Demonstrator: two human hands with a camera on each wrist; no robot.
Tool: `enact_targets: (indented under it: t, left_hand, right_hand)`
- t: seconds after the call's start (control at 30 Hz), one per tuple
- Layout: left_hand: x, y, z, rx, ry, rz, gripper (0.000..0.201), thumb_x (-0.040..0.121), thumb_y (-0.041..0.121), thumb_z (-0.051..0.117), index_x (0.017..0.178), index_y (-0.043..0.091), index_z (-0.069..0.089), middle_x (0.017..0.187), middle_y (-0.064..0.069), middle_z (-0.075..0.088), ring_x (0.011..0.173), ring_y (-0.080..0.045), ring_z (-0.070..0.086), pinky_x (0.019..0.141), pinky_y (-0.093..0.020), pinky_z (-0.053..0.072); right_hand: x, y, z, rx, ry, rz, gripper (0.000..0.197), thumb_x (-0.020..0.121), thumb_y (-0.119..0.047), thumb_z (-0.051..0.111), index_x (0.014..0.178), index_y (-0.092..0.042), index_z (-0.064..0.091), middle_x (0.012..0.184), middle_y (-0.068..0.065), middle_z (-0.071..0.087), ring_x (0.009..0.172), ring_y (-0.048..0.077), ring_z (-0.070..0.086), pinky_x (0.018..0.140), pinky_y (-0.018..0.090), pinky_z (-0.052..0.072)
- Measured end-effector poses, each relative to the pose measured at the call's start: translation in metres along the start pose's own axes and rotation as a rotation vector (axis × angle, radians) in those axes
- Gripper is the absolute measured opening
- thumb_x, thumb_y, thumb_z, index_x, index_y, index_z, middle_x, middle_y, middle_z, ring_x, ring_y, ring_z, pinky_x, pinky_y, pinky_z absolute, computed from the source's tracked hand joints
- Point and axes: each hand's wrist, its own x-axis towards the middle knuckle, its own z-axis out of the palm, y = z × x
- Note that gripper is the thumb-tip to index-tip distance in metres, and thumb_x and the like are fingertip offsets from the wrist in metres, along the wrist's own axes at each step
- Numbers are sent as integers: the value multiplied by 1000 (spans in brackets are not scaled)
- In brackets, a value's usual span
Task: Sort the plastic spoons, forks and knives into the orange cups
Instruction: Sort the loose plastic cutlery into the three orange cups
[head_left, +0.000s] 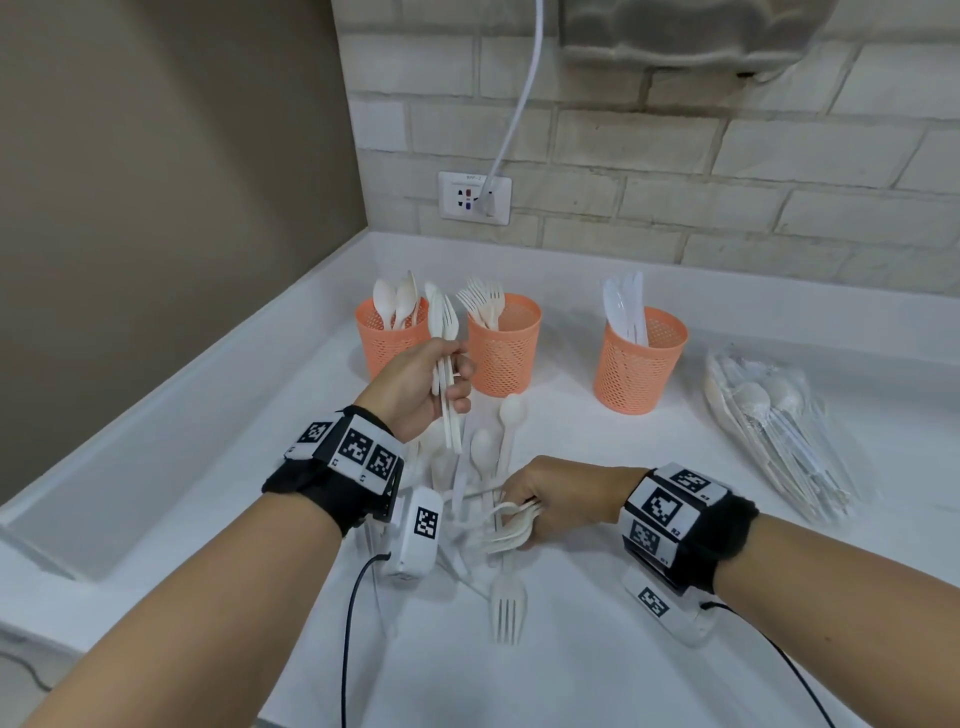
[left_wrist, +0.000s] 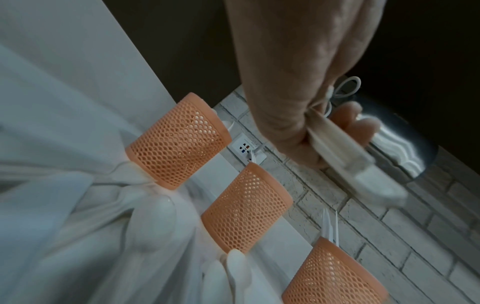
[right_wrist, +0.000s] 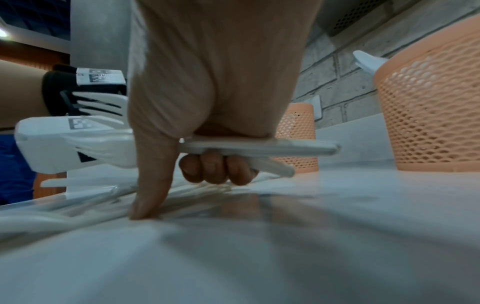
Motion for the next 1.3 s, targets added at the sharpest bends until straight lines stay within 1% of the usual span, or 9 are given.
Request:
enact_targets:
  t: [0.3, 0.43, 0.53, 0.67, 0.73, 0.83, 0.93, 1.07, 1.3]
  left_hand:
    - [-3, 3, -5, 29, -20, 3, 18, 97, 11, 32, 89, 9, 49, 55, -1, 49, 38, -10, 36, 41, -22, 38]
    - [-5, 6, -7, 49, -43, 14, 18, 97, 12, 34, 97, 8, 51, 59, -2, 51, 40, -11, 38, 44, -24, 41]
    - [-5, 5, -11, 52, -54, 26, 18, 98, 13, 35, 106, 6, 50, 62, -3, 53, 42, -10, 40, 46, -24, 43]
    - [-5, 3, -18, 42, -36, 51, 20, 99, 16, 39, 112, 6, 51, 65, -3, 53, 44, -10, 43, 48, -24, 45]
    - [-4, 2, -23, 50, -31, 54, 21, 99, 18, 40, 113, 7, 52, 65, -1, 54, 47, -10, 45, 51, -23, 46]
    - [-2, 2, -32, 54, -46, 55, 23, 100, 22, 37, 112, 11, 53, 66, 2, 57, 53, -9, 51, 56, -22, 49]
    - [-2, 4, -35, 56, -59, 62, 23, 100, 24, 36, 106, 13, 56, 66, 3, 61, 55, -8, 56, 59, -22, 52]
    - [0, 4, -31, 56, -60, 73, 24, 100, 28, 36, 107, 16, 56, 67, 2, 61, 52, -8, 54, 56, -23, 49]
    - [5, 5, -28, 120, -74, 134, 28, 99, 33, 34, 106, 18, 57, 53, 5, 45, 43, -6, 34, 49, -20, 35]
  right_hand:
    - [-4, -4, -4, -26, -22, -24, 32, 75, -8, 74, 105, -9, 67, 106, 8, 66, 93, 14, 58, 79, 17, 42]
    - [-5, -6, -5, -155, -37, -20, 26, 75, -14, 75, 95, 0, 65, 88, 5, 50, 81, 18, 49, 64, 24, 33]
    - [-8, -6, -4, -257, -87, -19, 28, 82, -16, 69, 98, 4, 59, 95, 10, 45, 84, 23, 46, 63, 25, 24]
    - [-16, -7, -11, -258, -137, -11, 20, 91, -14, 55, 106, -1, 60, 95, 8, 53, 94, 25, 43, 76, 27, 32]
    - [-21, -8, -23, -201, -172, 59, 9, 91, -9, 51, 95, -6, 58, 80, 0, 48, 86, 20, 42, 74, 28, 36]
    - [-25, -8, -47, -96, -164, 116, 16, 94, -14, 47, 85, -7, 59, 90, 9, 63, 86, 24, 54, 84, 33, 46]
    - [-27, -12, -75, 111, 3, 102, 24, 98, -23, 44, 82, -9, 56, 78, -6, 58, 75, 13, 55, 77, 21, 46]
    - [-7, -21, -115, 380, 567, -24, 16, 98, -14, 44, 86, -21, 52, 70, -7, 52, 59, -3, 51, 63, 12, 44]
    - [60, -9, -160, 651, 1091, -183, 9, 99, -8, 38, 104, -7, 46, 80, 0, 53, 75, 7, 53, 73, 10, 47]
